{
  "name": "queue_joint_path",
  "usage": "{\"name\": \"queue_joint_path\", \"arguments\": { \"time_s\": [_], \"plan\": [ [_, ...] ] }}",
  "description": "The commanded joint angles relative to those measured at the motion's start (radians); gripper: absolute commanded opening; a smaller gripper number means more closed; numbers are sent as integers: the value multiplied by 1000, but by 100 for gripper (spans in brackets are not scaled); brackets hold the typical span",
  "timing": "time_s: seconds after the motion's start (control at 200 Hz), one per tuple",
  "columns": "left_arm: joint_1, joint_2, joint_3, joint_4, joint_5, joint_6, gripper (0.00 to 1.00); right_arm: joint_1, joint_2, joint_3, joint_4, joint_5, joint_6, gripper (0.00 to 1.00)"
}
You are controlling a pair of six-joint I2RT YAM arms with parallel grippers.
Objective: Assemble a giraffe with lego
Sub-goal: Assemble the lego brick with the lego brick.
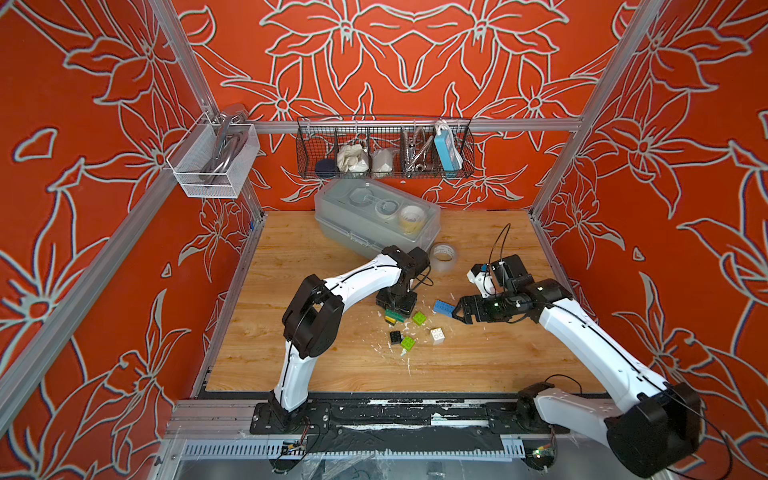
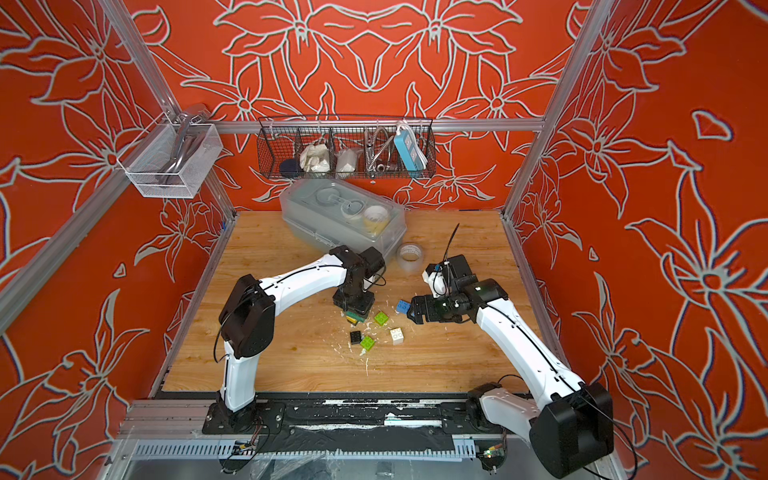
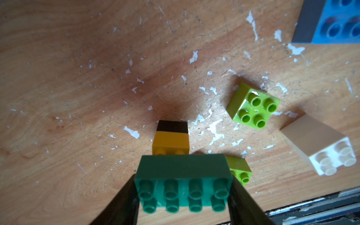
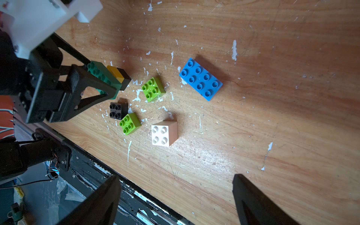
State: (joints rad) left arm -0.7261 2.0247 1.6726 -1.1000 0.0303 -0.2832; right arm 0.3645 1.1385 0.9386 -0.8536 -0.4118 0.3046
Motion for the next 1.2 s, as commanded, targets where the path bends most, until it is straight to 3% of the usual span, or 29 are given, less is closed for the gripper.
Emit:
{"name": "queue_joint_path", "arguments": {
  "time_s": [0.0, 0.746, 1.196],
  "plan": [
    [4, 19, -8, -1, 11, 12, 60, -7, -10, 9, -14, 8, 4, 94],
    [-1, 47, -19, -28, 8, 47, 62, -10, -9, 3, -3, 5, 4, 94],
    [-6, 46, 28, -55, 6, -135, 63, -18, -9, 5, 1, -10, 1, 94]
  ]
}}
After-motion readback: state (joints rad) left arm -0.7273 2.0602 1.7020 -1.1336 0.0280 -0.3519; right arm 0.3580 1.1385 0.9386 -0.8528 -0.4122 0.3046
